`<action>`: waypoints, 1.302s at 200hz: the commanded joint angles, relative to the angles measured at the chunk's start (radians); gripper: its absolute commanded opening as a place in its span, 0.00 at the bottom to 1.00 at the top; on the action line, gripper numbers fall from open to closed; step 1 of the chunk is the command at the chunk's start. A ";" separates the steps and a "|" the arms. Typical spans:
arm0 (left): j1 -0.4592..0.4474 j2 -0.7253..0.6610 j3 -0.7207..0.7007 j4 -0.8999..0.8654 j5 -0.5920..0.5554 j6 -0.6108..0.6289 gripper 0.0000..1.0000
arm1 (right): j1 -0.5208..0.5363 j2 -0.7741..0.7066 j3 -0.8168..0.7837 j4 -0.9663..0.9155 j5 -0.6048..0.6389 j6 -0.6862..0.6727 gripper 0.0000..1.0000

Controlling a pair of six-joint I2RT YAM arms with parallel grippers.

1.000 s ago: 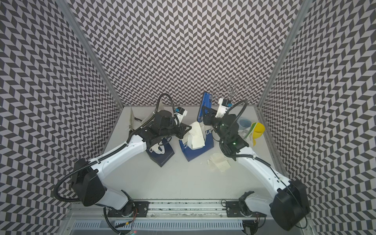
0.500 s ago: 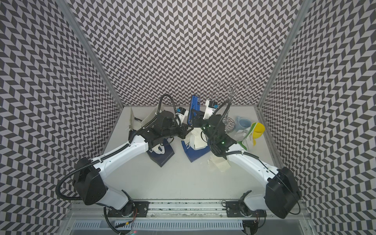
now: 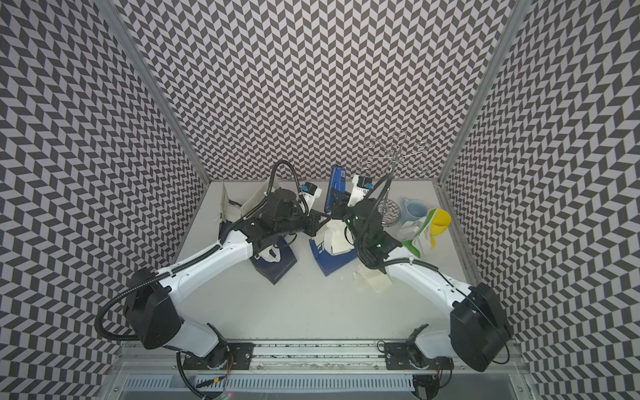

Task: Staple the receipts to the bags
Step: Place the stapler in the takeout bag.

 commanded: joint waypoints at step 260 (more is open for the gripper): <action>0.061 -0.103 -0.263 0.405 0.033 0.327 0.00 | 0.190 -0.283 -0.218 -0.086 0.095 -0.340 0.53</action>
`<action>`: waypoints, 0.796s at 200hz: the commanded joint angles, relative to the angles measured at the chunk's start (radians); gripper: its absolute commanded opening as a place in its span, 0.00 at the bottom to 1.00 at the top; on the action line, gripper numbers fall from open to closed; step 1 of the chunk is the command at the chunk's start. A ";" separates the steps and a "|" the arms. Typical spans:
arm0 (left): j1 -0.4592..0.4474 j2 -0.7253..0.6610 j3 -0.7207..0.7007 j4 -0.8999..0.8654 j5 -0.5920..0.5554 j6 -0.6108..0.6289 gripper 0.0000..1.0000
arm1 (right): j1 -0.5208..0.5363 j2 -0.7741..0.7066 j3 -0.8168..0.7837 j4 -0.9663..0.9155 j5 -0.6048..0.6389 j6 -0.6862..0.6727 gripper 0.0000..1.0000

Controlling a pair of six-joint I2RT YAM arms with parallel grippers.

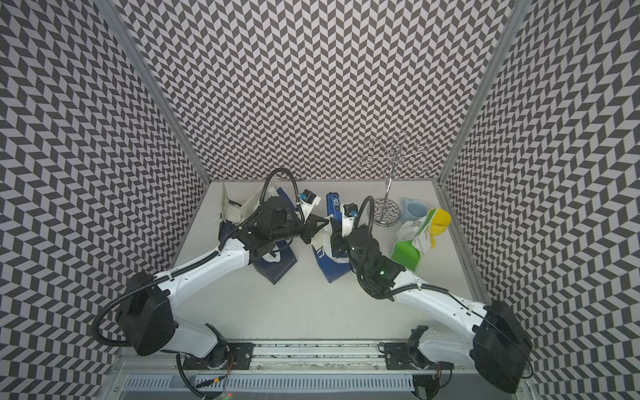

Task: Staple the receipts to the bags
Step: Place the stapler in the takeout bag, then staple the receipt to the takeout bag.

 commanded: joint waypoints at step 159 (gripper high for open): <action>0.023 -0.261 -0.133 -0.089 0.486 0.734 0.00 | -0.005 -0.384 0.248 -0.644 -0.494 -0.523 0.77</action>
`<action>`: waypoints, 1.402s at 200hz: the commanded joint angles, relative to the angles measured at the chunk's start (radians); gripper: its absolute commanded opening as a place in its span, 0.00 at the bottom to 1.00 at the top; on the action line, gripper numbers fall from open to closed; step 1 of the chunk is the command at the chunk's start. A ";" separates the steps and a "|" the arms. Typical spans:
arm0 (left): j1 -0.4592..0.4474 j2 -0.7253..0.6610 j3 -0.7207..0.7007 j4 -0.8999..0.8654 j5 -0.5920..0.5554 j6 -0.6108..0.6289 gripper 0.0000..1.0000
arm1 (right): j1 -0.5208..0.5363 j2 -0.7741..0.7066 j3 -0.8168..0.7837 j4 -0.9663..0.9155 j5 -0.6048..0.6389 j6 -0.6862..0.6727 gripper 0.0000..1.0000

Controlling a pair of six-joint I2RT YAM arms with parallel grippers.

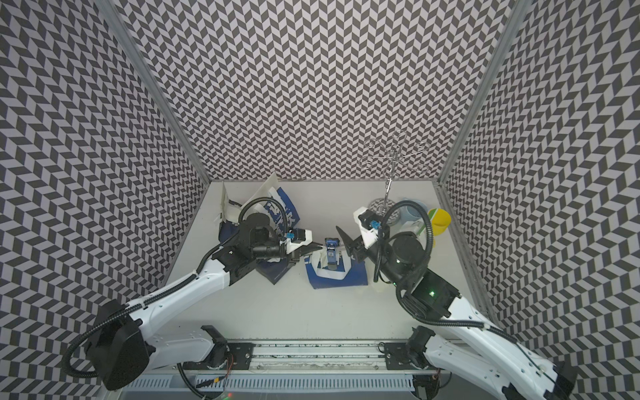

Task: Staple the receipts to the bags
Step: Staple the receipt to the takeout bag.

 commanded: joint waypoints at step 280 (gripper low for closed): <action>-0.047 -0.040 -0.042 0.328 -0.199 -0.272 0.00 | 0.008 0.036 -0.098 0.148 0.060 0.001 0.76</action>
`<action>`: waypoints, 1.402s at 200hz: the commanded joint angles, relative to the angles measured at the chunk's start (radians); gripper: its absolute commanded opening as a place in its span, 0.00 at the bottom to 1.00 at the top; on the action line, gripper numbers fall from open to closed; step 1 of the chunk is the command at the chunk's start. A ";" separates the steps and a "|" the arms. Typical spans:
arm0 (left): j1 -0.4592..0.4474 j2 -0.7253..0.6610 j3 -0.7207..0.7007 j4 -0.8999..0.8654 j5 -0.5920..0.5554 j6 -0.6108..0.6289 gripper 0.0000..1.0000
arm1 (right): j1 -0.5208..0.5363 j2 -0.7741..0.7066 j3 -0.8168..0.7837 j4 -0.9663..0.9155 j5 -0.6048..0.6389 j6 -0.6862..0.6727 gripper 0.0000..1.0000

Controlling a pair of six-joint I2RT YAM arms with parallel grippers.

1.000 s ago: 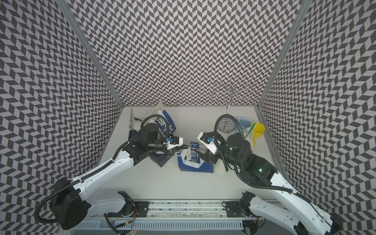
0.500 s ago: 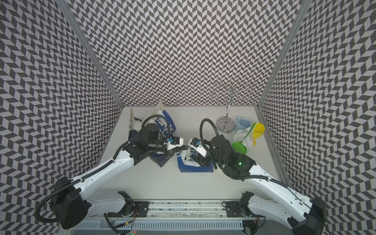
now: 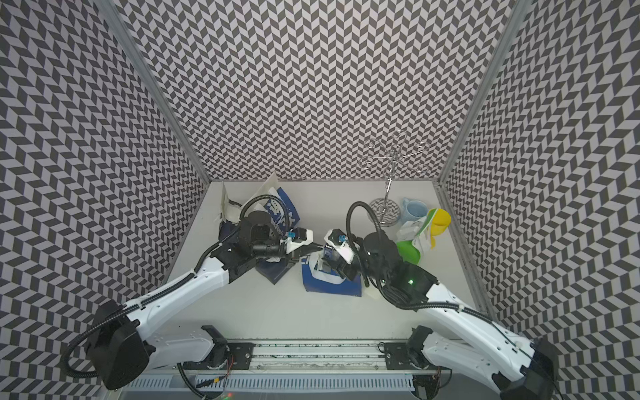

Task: Staple the receipts to the bags
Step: Staple the receipt to the takeout bag, then pick up the stapler from the takeout bag.

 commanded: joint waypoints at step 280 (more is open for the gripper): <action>-0.117 0.026 0.033 0.228 -0.606 -0.311 0.00 | -0.018 -0.094 -0.045 0.536 0.539 0.337 0.11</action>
